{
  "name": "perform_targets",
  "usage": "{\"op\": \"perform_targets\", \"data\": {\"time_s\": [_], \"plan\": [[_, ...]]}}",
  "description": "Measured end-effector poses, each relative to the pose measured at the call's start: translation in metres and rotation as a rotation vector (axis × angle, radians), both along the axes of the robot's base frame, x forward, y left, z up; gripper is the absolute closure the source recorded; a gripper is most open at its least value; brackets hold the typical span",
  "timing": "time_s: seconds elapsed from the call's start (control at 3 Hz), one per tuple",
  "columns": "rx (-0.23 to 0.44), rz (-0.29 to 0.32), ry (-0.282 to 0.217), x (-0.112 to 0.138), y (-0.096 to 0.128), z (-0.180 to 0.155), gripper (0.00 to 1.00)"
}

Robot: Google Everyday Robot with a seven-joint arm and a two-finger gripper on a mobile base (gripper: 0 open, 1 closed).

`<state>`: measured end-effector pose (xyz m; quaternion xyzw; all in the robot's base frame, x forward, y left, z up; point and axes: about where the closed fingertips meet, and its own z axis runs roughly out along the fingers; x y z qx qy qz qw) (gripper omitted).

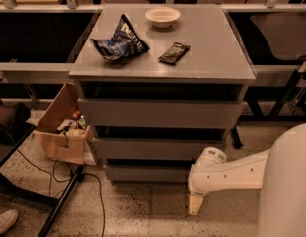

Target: Open bottom drawer

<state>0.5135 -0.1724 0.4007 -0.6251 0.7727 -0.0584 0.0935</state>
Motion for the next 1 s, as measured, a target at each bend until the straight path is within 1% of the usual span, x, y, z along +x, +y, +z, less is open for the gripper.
{"op": "perform_targets", "data": {"time_s": [0.33,0.67,1.0], "plan": [[-0.005,0.015,-0.001,-0.003,0.0,0.001,0.0],[0.02,0.026,0.011,-0.001,0.005,-0.014,0.0],[0.043,0.058,0.037,0.013,0.002,-0.076,0.0]]}}
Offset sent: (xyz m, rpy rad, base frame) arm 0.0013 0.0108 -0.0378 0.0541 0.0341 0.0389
